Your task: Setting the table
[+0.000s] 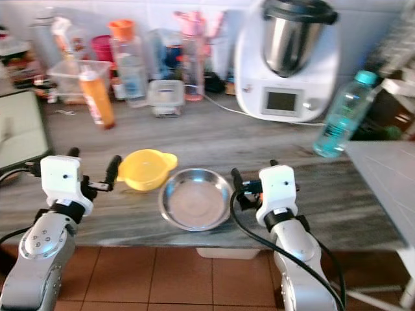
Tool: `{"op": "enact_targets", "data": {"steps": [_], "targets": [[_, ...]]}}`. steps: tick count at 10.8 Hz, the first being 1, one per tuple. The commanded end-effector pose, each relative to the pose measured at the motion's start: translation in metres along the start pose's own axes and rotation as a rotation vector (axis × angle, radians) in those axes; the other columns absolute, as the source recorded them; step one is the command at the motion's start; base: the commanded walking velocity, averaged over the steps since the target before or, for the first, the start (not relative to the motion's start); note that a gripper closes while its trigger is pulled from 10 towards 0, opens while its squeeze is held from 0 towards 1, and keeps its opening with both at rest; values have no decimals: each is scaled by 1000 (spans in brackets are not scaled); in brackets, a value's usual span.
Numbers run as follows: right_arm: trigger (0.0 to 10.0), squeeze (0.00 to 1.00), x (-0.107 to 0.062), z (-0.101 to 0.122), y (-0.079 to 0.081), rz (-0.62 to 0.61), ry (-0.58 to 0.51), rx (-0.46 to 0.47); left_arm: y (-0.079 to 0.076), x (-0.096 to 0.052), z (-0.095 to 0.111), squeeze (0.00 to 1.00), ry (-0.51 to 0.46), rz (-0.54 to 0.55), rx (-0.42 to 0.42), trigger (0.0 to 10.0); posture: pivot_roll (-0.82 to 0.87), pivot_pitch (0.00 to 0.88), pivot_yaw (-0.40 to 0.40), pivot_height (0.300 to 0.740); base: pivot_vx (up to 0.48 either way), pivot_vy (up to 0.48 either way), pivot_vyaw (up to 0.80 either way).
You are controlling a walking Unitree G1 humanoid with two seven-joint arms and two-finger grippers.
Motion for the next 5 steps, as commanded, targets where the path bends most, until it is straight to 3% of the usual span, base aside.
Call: {"op": "enact_targets", "data": {"steps": [1,3,5], "targets": [[10000,0,-3,5,0,2,-15,15,5,-2,0,0,-6,24,17,10000,28,18,5,740,0,0,0],[10000,0,-6,1,-4,-21,2,37,4,-11,-8,0,28,33,28,10000,32,20,5,740,0,0,0],[10000,0,-4,0,-3,-26,5,50,4,-8,-9,0,32,44,38,10000,34,15,7,740,0,0,0]]}}
Point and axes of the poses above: a point about 5 cm out from each wrist's last joint towards the gripper, its own x axis pointing out of the wrist towards the gripper, its own z axis along the axis of the wrist's last joint, y = z × x, the point moved 6 cm from there along x, pointing out of the wrist towards the gripper, and after that the axes turned 11 degrees about -x, right-handed, at the moved point
